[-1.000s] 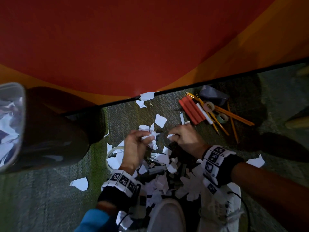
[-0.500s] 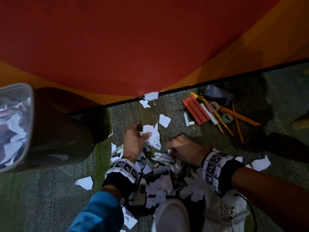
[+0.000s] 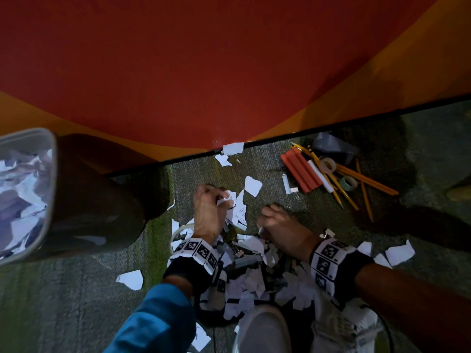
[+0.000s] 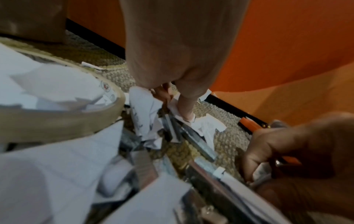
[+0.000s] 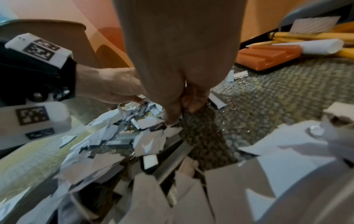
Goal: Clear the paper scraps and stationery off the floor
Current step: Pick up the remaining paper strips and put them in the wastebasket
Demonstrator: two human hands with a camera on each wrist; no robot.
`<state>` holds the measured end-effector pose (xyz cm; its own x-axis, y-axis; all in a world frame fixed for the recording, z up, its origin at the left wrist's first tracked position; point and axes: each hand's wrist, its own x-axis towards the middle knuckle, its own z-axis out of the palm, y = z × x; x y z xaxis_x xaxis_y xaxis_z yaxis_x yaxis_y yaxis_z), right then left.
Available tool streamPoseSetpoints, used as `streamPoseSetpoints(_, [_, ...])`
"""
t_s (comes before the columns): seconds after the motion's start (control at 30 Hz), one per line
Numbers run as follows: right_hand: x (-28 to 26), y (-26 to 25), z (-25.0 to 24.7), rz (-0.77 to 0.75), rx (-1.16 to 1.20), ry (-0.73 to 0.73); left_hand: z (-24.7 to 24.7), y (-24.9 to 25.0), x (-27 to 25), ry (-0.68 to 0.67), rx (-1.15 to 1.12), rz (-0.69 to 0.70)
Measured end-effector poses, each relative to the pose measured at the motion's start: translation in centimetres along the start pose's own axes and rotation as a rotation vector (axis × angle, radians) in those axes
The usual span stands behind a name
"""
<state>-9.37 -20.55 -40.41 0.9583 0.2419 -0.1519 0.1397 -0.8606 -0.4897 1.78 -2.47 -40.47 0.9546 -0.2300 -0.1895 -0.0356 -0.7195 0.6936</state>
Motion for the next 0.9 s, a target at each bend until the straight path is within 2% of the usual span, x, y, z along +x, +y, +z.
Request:
streamPoseSetpoints(0.1, [0.0,-0.6,-0.5,-0.002,0.007,-0.015,-0.2,-0.5,0.1,-0.049,0.034,0.034])
streamPoseSetpoints(0.23, [0.7,-0.8,-1.7,0.045,0.016,-0.200,-0.6,0.0,1.6,-0.130,0.102,-0.001])
streamPoseSetpoints(0.33, [2.1,-0.3,-2.8,0.168,0.205,-0.129,-0.1,-0.3,2.1,-0.140,0.143,-0.044])
streamPoseSetpoints(0.4, [3.4,0.2,-4.1,0.303,0.318,-0.033,0.1,-0.6,1.9,-0.146,0.155,-0.019])
streamPoseSetpoints(0.5, [5.6,1.3,-4.8,0.429,0.365,0.042,-0.4,-0.3,1.3,-0.125,-0.016,-0.038])
streamPoseSetpoints(0.6, [7.5,1.9,-4.8,0.525,0.394,0.014,-0.7,0.1,1.0,-0.178,-0.247,-0.122])
streamPoseSetpoints(0.73, [9.1,2.2,-5.0,0.520,0.277,-0.060,0.3,0.4,1.1,-0.275,-0.239,-0.142])
streamPoseSetpoints(0.9, [9.1,2.1,-4.5,0.491,0.275,-0.031,1.3,-0.1,0.7,-0.258,-0.080,-0.020])
